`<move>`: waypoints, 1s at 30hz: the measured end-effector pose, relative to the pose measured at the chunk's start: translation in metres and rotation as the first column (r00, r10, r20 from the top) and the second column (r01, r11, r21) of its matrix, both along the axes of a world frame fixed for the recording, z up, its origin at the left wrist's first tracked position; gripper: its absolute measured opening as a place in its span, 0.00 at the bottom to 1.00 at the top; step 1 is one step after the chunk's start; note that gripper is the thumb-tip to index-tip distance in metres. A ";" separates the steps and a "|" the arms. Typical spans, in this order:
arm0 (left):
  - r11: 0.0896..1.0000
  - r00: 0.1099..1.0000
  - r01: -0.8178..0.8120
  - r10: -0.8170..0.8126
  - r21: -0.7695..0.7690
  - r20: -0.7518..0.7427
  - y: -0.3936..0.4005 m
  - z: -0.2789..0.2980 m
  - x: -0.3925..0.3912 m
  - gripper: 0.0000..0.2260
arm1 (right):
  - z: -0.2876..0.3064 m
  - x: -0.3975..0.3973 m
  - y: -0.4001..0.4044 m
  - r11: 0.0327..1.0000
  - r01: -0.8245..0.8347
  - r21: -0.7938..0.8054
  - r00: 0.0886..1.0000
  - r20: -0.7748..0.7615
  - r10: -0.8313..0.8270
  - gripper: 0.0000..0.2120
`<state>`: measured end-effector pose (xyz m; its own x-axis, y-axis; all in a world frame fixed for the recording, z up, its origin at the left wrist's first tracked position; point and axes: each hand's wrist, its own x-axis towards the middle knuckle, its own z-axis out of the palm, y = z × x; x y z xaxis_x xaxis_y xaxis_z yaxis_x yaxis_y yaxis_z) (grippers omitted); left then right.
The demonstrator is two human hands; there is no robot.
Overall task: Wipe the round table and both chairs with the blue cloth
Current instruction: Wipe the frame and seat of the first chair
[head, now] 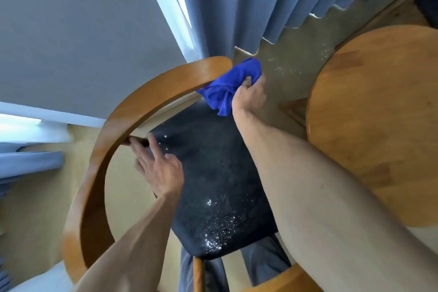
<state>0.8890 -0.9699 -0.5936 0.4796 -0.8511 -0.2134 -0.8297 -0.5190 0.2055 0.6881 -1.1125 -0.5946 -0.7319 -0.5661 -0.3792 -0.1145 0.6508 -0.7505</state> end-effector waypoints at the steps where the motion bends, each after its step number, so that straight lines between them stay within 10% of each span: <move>1: 0.998 1.000 0.015 -0.014 0.055 -0.027 0.019 -0.010 -0.001 0.29 | -0.009 0.003 0.011 0.999 -0.015 0.033 1.000 -0.005 0.016 0.22; 7: 0.796 0.795 -0.547 0.591 0.258 -0.139 0.099 -0.071 0.023 0.24 | -0.081 0.042 0.080 0.898 -0.424 0.121 0.859 -0.260 0.441 0.22; 15: 0.638 0.645 -0.668 0.753 0.383 -0.130 0.123 -0.126 0.111 0.12 | -0.123 0.106 0.078 0.930 -0.353 0.099 0.769 -0.535 0.349 0.17; 20: 0.750 0.716 -0.560 0.652 0.352 -0.250 0.108 -0.125 0.104 0.13 | -0.125 0.156 0.092 0.854 -0.485 0.188 0.658 -0.565 0.498 0.11; 27: 0.707 0.622 -0.606 0.707 0.365 -0.336 0.098 -0.124 0.116 0.11 | -0.102 0.270 0.115 0.596 -0.762 0.255 0.394 -0.548 0.738 0.13; 30: 0.695 0.610 -0.624 0.719 0.357 -0.333 0.098 -0.123 0.123 0.11 | -0.096 0.285 0.110 0.606 -0.760 0.235 0.415 -0.543 0.730 0.16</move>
